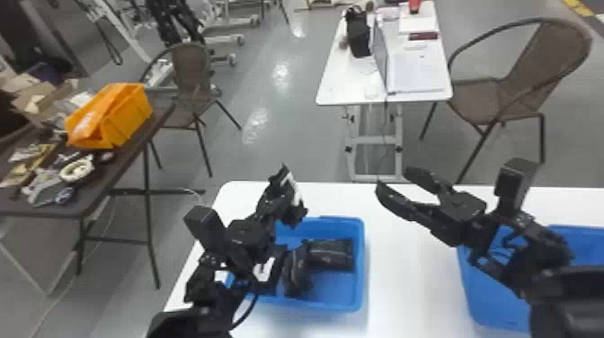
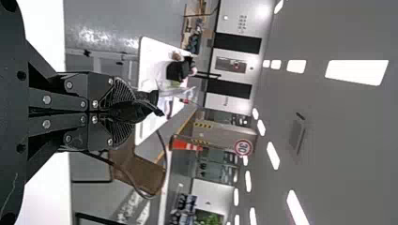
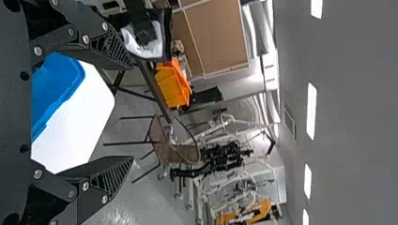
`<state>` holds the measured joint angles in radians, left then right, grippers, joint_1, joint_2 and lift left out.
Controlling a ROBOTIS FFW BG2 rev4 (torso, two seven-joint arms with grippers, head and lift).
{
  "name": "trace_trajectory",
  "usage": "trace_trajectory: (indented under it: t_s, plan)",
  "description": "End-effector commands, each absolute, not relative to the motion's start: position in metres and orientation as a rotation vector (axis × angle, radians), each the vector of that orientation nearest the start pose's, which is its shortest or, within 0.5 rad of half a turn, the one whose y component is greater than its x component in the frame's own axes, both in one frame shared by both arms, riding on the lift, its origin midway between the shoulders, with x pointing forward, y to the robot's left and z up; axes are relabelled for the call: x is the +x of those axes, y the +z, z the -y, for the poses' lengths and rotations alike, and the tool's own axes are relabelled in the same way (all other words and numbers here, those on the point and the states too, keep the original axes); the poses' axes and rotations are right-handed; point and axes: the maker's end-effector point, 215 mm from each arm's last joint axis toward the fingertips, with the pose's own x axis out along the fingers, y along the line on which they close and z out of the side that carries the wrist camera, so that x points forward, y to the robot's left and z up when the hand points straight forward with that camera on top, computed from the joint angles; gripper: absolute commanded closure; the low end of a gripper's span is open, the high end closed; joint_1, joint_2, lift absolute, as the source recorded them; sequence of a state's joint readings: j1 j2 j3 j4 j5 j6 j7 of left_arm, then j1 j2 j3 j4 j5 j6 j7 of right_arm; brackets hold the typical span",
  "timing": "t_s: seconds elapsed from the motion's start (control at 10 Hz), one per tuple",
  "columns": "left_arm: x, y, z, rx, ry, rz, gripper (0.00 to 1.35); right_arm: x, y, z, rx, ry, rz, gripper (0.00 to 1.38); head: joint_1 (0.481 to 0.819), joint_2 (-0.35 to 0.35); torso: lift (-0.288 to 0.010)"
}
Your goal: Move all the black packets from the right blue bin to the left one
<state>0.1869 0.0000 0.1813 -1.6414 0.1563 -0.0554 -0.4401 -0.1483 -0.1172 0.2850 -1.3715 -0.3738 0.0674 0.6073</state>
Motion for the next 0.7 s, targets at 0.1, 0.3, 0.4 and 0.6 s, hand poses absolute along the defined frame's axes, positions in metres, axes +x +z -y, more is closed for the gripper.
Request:
trace_trajectory:
  t_s: [0.1, 0.3, 0.4, 0.6]
  plan:
    - [0.507, -0.415, -0.242, -0.091, -0.247, -0.078, 1.14, 0.550, -0.374, 0.036, 0.269, 0.799, -0.122, 0.38, 0.695, 0.227, 0.000]
    - [0.507, -0.406, -0.250, -0.103, -0.231, -0.036, 0.19, 0.552, -0.374, 0.055, 0.269, 0.752, -0.115, 0.38, 0.695, 0.214, 0.000]
    - [0.509, -0.395, -0.242, -0.113, -0.243, -0.003, 0.03, 0.551, -0.378, 0.073, 0.283, 0.683, -0.106, 0.38, 0.695, 0.207, 0.000]
    - [0.505, -0.368, -0.230, -0.152, -0.253, 0.083, 0.13, 0.539, -0.385, 0.122, 0.255, 0.534, -0.088, 0.38, 0.695, 0.168, 0.000]
